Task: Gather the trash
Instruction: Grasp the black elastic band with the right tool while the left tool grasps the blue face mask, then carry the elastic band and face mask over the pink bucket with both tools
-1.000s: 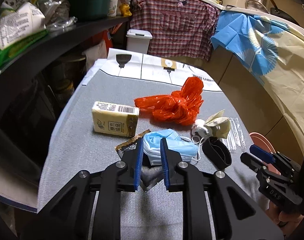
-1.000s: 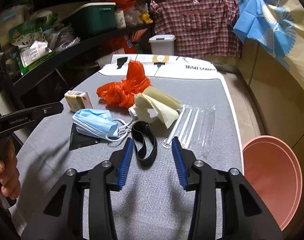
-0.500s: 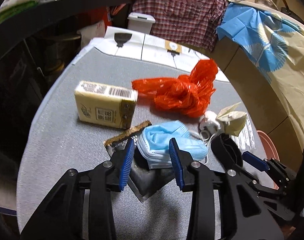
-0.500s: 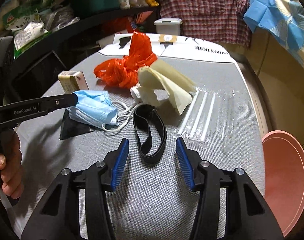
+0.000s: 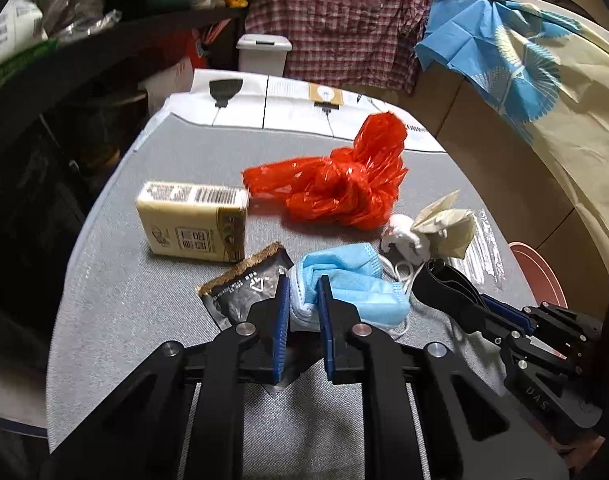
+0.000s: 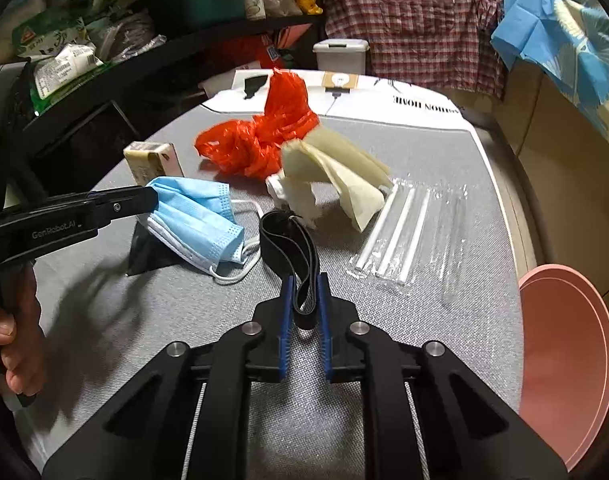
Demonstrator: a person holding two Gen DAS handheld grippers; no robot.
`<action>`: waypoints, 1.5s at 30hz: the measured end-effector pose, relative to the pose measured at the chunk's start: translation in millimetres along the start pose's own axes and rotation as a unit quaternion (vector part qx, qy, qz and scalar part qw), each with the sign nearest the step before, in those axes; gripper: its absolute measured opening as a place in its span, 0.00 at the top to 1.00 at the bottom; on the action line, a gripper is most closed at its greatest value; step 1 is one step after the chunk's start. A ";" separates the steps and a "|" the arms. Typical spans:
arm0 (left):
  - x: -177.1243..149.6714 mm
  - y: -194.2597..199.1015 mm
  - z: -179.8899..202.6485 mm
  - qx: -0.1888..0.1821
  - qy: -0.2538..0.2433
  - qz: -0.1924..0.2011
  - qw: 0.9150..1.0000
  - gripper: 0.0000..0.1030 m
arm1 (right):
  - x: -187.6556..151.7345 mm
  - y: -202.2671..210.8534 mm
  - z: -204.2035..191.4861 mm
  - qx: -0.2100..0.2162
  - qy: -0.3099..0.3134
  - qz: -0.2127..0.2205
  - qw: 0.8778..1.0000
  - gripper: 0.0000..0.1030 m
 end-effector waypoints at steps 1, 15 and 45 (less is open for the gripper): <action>2.4 4.3 0.7 0.001 -0.001 0.006 1.000 0.87 | 1.2 3.2 -0.5 0.000 0.001 0.004 1.000 0.89; 19.8 50.5 7.8 0.023 -0.011 0.057 0.998 0.88 | 8.1 49.1 -2.0 -0.008 0.011 0.046 0.999 0.90; 26.8 124.5 62.4 -0.010 -0.032 0.114 0.993 0.88 | 33.9 181.9 36.6 -0.043 -0.025 0.123 0.991 0.90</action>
Point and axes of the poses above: each gripper's, at about its wrist camera, not at the fingertips, and y roughly against the way its jaws point, z to its right, x to its top, the point moved 9 cm from there along -y, roughly the way its jaws point, and after that the axes turned 2 degrees about -x, right-handed, at the moved point
